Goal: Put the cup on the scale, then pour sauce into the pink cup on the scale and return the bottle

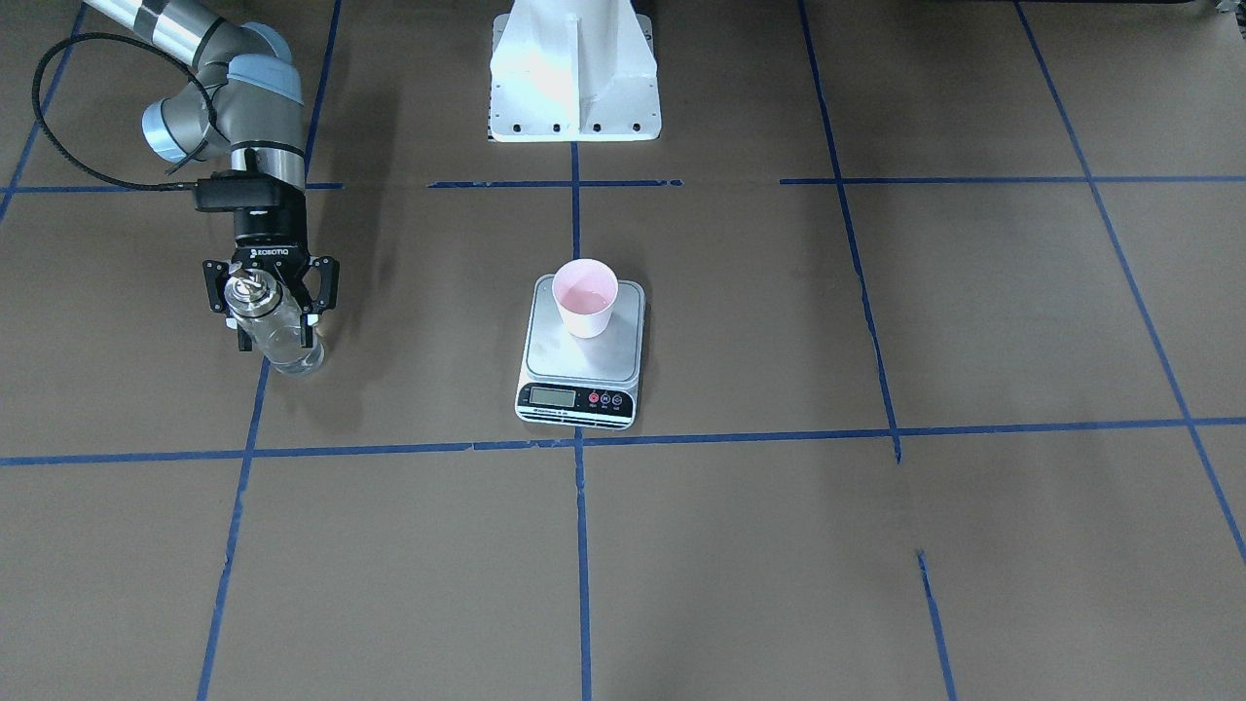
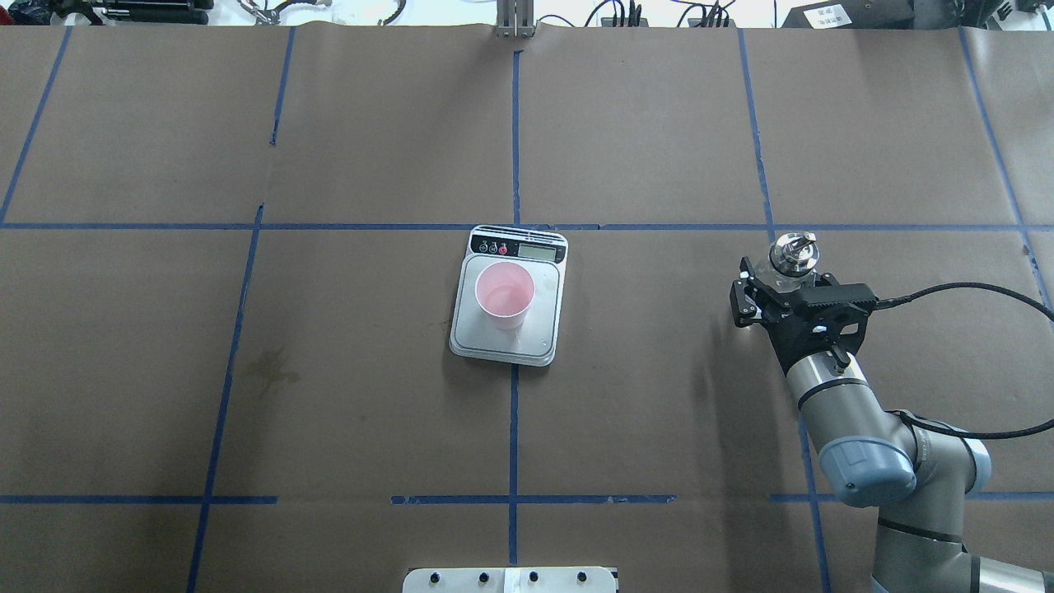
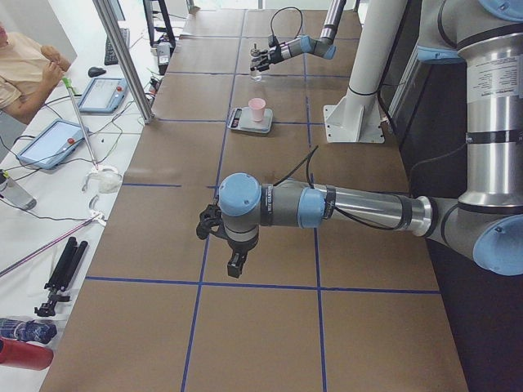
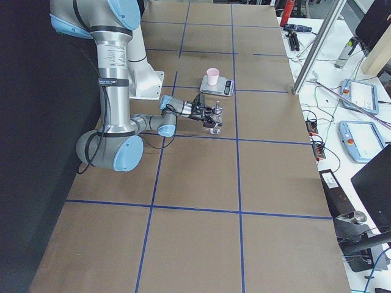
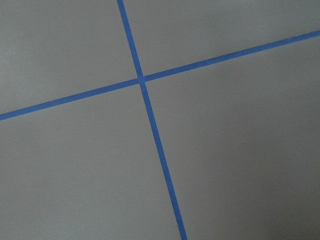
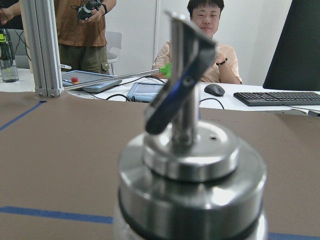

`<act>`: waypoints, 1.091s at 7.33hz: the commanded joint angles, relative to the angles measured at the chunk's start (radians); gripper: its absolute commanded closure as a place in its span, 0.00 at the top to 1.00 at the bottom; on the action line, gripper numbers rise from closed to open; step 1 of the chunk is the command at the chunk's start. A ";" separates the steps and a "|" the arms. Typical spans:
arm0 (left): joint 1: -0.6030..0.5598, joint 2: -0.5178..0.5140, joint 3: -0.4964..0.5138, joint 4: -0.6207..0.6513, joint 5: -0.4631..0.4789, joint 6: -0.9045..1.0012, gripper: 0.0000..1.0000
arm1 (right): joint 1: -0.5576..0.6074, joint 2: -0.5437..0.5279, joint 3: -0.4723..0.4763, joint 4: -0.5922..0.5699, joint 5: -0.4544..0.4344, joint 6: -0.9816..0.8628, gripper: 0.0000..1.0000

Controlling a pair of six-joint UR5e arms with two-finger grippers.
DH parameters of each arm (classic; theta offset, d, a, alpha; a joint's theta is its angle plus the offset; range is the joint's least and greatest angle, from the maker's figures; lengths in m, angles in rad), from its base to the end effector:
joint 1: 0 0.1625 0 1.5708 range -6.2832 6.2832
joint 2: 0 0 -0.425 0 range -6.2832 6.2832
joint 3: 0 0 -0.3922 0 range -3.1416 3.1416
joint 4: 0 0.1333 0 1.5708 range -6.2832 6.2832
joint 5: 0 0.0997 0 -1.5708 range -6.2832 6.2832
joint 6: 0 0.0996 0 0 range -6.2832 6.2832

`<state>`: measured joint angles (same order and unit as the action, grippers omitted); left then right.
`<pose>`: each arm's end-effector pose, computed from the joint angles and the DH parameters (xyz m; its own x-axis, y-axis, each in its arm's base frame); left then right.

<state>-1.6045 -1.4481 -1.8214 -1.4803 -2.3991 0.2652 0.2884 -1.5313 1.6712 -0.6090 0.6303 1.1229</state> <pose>-0.0747 -0.4369 0.5978 0.6618 0.2664 -0.7007 -0.1449 0.9626 0.2291 -0.4210 -0.3479 0.4701 0.7624 -0.0401 0.6458 -0.5861 0.3803 0.7155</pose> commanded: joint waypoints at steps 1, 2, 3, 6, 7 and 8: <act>0.000 0.000 0.002 0.000 0.000 0.000 1.00 | 0.000 -0.001 -0.001 0.000 0.000 0.002 0.00; 0.000 0.000 0.001 0.000 0.000 0.000 1.00 | 0.000 -0.001 -0.001 0.002 0.000 0.002 0.06; 0.000 0.000 0.002 0.000 0.000 0.000 1.00 | 0.000 -0.001 -0.001 0.000 0.002 0.002 0.10; 0.000 0.000 0.001 0.000 0.000 0.000 1.00 | 0.000 -0.003 -0.004 0.002 0.009 0.012 0.67; 0.000 0.000 0.001 0.000 0.000 0.000 1.00 | 0.000 -0.004 -0.004 0.002 0.009 0.012 0.70; 0.000 0.000 0.001 0.000 0.000 0.000 1.00 | 0.000 -0.004 -0.001 0.002 0.009 0.012 0.99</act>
<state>-1.6045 -1.4481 -1.8208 -1.4803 -2.3991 0.2654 0.2884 -1.5348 1.6686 -0.6075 0.6395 1.1341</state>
